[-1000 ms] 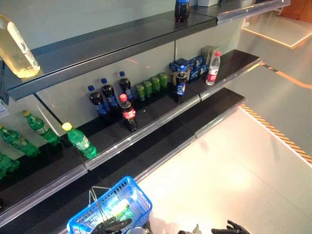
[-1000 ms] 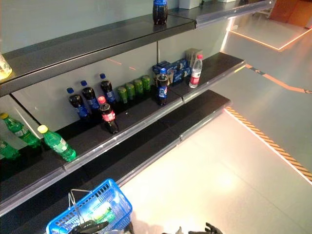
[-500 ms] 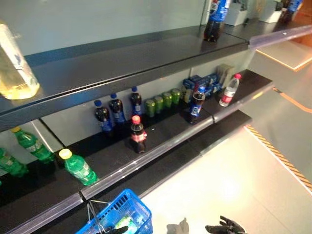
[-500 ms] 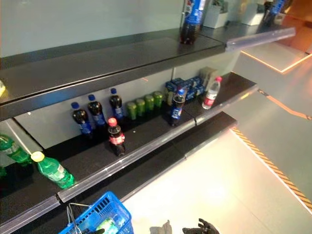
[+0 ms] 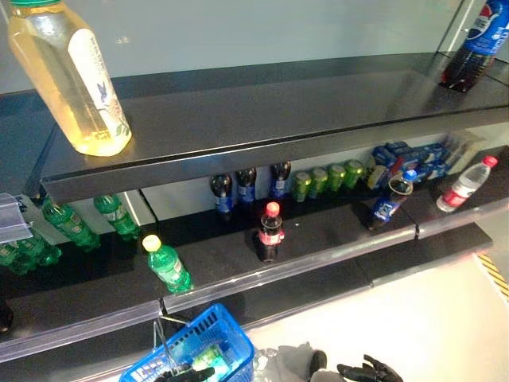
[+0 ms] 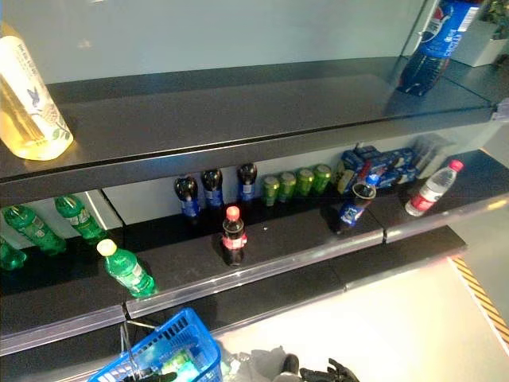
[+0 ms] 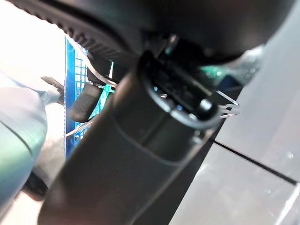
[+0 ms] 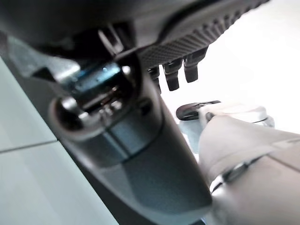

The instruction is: Pick up the drink and place into the basket.

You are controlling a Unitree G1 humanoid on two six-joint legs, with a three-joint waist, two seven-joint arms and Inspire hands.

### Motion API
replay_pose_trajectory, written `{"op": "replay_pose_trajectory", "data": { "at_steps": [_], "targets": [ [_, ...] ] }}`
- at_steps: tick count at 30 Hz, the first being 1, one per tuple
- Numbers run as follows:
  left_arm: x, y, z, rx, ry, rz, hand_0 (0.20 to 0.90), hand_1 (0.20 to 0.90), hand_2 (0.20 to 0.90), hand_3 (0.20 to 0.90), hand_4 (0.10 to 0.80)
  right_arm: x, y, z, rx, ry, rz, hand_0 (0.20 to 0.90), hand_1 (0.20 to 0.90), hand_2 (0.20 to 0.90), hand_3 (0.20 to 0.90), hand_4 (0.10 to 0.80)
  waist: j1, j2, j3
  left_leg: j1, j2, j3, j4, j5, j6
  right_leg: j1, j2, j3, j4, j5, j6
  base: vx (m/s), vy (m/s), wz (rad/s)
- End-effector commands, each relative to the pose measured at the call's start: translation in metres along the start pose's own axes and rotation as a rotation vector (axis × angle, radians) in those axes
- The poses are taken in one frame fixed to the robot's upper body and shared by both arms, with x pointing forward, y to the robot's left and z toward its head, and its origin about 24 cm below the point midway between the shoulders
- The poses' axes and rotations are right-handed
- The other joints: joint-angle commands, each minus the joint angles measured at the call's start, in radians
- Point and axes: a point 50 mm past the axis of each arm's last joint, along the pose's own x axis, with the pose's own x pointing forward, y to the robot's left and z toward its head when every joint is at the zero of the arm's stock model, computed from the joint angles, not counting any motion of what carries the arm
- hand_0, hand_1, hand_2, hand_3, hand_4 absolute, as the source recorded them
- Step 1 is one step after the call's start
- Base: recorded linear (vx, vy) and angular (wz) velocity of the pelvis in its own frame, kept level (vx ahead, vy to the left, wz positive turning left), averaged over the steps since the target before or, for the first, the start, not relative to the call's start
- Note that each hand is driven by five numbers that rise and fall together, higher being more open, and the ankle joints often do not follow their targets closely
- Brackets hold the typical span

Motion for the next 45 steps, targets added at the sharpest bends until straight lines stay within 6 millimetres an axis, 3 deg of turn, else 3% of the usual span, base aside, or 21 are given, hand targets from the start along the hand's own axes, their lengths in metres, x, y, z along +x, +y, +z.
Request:
{"op": "replay_pose_trajectory", "data": {
  "at_steps": [1,4,5,8,12,17,21,23,25,28,30,33,35,37,38,41,45],
  "targets": [
    [-0.004,0.011,0.073,0.034,-0.305,-0.068,0.300,0.300,0.300,0.200,0.100,0.002,-0.017,0.024,0.053,-0.081,-0.062,0.900,0.900,0.900,0.900,0.800,0.020,-0.032,-0.001,-0.065,-0.010,0.100,0.211,-0.150,-0.031,-0.063,-0.061,0.094,0.125,0.076,-0.002,0.148,-0.234,0.96],
    [-0.003,0.013,0.072,0.005,-0.298,-0.052,0.300,0.300,0.300,0.200,0.100,0.003,-0.014,0.025,0.028,-0.072,-0.045,0.900,0.900,0.900,0.900,0.800,0.032,-0.034,-0.017,-0.074,0.025,0.053,0.232,-0.150,-0.057,-0.012,-0.052,0.100,0.121,0.016,-0.007,0.189,-0.350,1.22],
    [-0.003,0.015,0.071,0.002,-0.288,-0.045,0.300,0.300,0.300,0.200,0.100,0.004,-0.013,0.026,0.012,-0.061,-0.049,0.900,0.900,0.900,0.900,0.800,0.039,-0.033,-0.022,-0.062,0.051,0.054,0.221,-0.141,-0.068,-0.005,-0.048,0.071,0.140,-0.017,-0.007,0.085,-0.180,0.96],
    [-0.002,0.009,0.070,0.004,-0.280,-0.062,0.300,0.300,0.300,0.200,0.100,0.005,-0.012,0.034,0.015,-0.075,-0.045,0.900,0.900,0.900,0.900,0.800,0.049,-0.022,-0.033,-0.033,0.088,0.049,0.164,-0.099,-0.091,0.031,-0.019,0.024,0.136,-0.069,-0.019,0.057,-0.261,0.70],
    [-0.001,0.004,0.070,0.008,-0.285,-0.077,0.300,0.300,0.300,0.200,0.100,0.005,-0.015,0.039,0.018,-0.079,-0.056,0.900,0.900,0.900,0.900,0.800,0.058,-0.002,-0.048,-0.002,0.117,0.046,0.084,-0.055,-0.106,0.062,0.015,-0.009,0.128,-0.108,-0.028,0.003,-0.180,0.04],
    [-0.003,0.004,0.075,-0.016,-0.315,-0.070,0.300,0.300,0.300,0.200,0.100,0.004,-0.013,0.033,-0.005,-0.075,-0.040,0.900,0.900,0.900,0.900,0.800,0.056,0.016,-0.053,0.001,0.136,0.043,0.073,-0.042,-0.115,0.065,0.032,-0.022,0.164,-0.161,-0.032,-0.023,-0.175,0.11],
    [-0.005,0.009,0.077,-0.062,-0.335,-0.056,0.300,0.300,0.300,0.200,0.100,0.005,-0.008,0.037,-0.027,-0.088,-0.003,0.900,0.900,0.900,0.900,0.800,0.056,0.037,-0.029,-0.006,0.191,0.041,0.075,-0.011,-0.144,0.048,0.044,-0.039,0.210,-0.199,-0.056,-0.078,-0.227,0.05],
    [-0.002,-0.011,0.084,-0.063,-0.365,-0.125,0.300,0.300,0.300,0.200,0.100,0.006,-0.010,0.052,-0.004,-0.151,-0.022,0.900,0.900,0.900,0.900,0.800,0.063,0.063,0.001,-0.073,0.239,0.079,0.028,0.107,-0.177,0.059,0.067,-0.065,0.191,-0.206,-0.079,-0.351,-0.103,0.27],
    [0.001,-0.029,0.089,-0.020,-0.372,-0.185,0.300,0.300,0.300,0.200,0.100,0.006,-0.016,0.065,0.047,-0.193,-0.058,0.900,0.900,0.900,0.900,0.800,0.043,0.070,0.024,-0.120,0.294,0.202,0.064,0.174,-0.202,0.072,0.066,-0.122,0.158,-0.203,-0.094,-0.363,-0.043,0.73],
    [0.003,-0.042,0.089,-0.019,-0.367,-0.209,0.300,0.300,0.300,0.200,0.100,0.006,-0.020,0.073,0.054,-0.213,-0.073,0.900,0.900,0.900,0.900,0.800,0.023,0.055,0.019,-0.119,0.275,0.209,0.174,0.141,-0.200,0.067,0.064,-0.139,0.129,-0.188,-0.115,-0.234,0.015,0.84],
    [0.003,-0.046,0.087,-0.042,-0.374,-0.225,0.300,0.300,0.300,0.200,0.100,0.004,-0.025,0.069,0.040,-0.212,-0.076,0.900,0.900,0.900,0.900,0.800,-0.001,0.038,-0.003,-0.093,0.220,0.186,0.331,0.067,-0.188,0.057,0.076,-0.115,0.102,-0.188,-0.129,-0.235,0.073,0.13],
    [0.002,-0.048,0.085,-0.033,-0.386,-0.269,0.300,0.300,0.300,0.200,0.100,0.002,-0.034,0.058,0.045,-0.192,-0.098,0.900,0.900,0.900,0.900,0.800,-0.019,0.036,-0.030,-0.064,0.143,0.150,0.355,0.042,-0.165,0.022,0.097,-0.108,0.079,-0.150,-0.137,-0.252,0.184,0.19],
    [0.002,-0.050,0.084,-0.035,-0.392,-0.287,0.300,0.300,0.300,0.200,0.100,0.001,-0.038,0.055,0.048,-0.182,-0.114,0.900,0.900,0.900,0.900,0.800,-0.023,0.042,-0.031,-0.040,0.118,0.132,0.306,0.002,-0.151,0.001,0.105,-0.090,0.083,-0.131,-0.123,-0.182,0.316,0.69],
    [0.001,-0.053,0.089,-0.027,-0.401,-0.293,0.300,0.300,0.300,0.200,0.100,0.001,-0.040,0.057,0.068,-0.179,-0.129,0.900,0.900,0.900,0.900,0.800,-0.031,0.033,-0.022,0.007,0.087,0.132,0.200,-0.113,-0.118,-0.051,0.085,-0.071,0.088,-0.073,-0.078,-0.213,0.397,0.51],
    [0.002,-0.054,0.092,-0.025,-0.405,-0.290,0.300,0.300,0.300,0.200,0.100,0.002,-0.039,0.058,0.070,-0.180,-0.128,0.900,0.900,0.900,0.900,0.800,-0.035,0.028,-0.018,0.023,0.085,0.138,0.167,-0.137,-0.109,-0.071,0.079,-0.064,0.093,-0.059,-0.063,-0.262,0.376,0.13],
    [0.003,-0.053,0.100,0.019,-0.389,-0.282,0.300,0.300,0.300,0.200,0.100,0.002,-0.033,0.050,0.121,-0.167,-0.135,0.900,0.900,0.900,0.900,0.800,-0.045,0.005,0.003,0.027,0.055,0.142,0.112,-0.155,-0.092,-0.107,0.029,-0.043,0.064,0.040,-0.011,-0.260,0.371,0.02],
    [0.004,-0.033,0.088,0.042,-0.337,-0.214,0.300,0.300,0.300,0.200,0.100,0.000,-0.028,0.031,0.120,-0.124,-0.119,0.900,0.900,0.900,0.900,0.800,-0.048,0.008,0.023,0.035,0.020,0.146,0.058,-0.130,-0.076,-0.116,0.027,-0.060,0.011,0.059,0.005,-0.232,0.349,-0.11]
  ]
}}
